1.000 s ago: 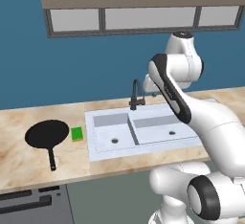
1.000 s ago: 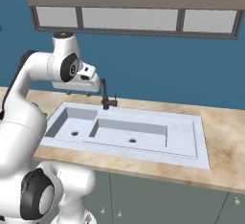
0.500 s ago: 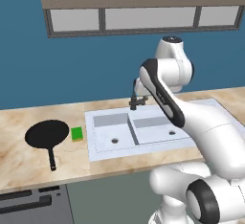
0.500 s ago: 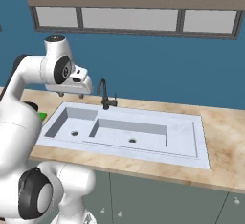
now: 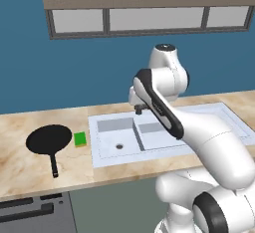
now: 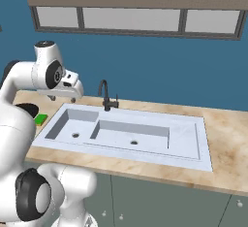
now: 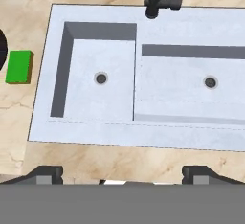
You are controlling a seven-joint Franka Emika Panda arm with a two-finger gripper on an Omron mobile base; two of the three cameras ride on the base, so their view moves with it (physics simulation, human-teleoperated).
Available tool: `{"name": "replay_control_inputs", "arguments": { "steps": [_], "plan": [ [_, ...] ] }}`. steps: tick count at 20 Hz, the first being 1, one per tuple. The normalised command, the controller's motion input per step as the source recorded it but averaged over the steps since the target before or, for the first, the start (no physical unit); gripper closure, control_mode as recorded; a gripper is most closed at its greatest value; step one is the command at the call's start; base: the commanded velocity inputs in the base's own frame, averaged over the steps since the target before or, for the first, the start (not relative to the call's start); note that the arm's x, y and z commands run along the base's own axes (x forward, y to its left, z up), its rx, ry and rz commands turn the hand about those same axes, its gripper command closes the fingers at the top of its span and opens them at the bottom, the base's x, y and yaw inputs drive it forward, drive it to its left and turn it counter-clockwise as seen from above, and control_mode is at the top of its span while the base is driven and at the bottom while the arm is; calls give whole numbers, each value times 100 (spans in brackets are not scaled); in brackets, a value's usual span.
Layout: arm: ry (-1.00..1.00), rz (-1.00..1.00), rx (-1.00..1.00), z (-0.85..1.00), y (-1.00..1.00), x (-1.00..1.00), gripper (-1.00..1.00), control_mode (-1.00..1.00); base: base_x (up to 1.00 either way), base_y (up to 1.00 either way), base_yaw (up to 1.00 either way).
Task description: Pick the pan and sponge and place them into the sink. Then turn on the water.
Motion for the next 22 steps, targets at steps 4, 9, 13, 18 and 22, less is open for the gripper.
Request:
{"name": "replay_control_inputs", "arguments": {
  "steps": [4, 9, 13, 18, 22],
  "plan": [
    [0, 0, 0, -17, 33, 0, -100, -100, 0, 0, 0],
    [0, 0, 0, -15, 37, 0, -100, -100, 0, 0, 0],
    [0, 0, 0, -14, 40, 0, -100, -100, 0, 0, 0],
    [0, 0, 0, -14, 38, 0, -100, -100, 0, 0, 0],
    [0, 0, 0, -13, 39, 0, -100, -100, 0, 0, 0]
  ]
}}
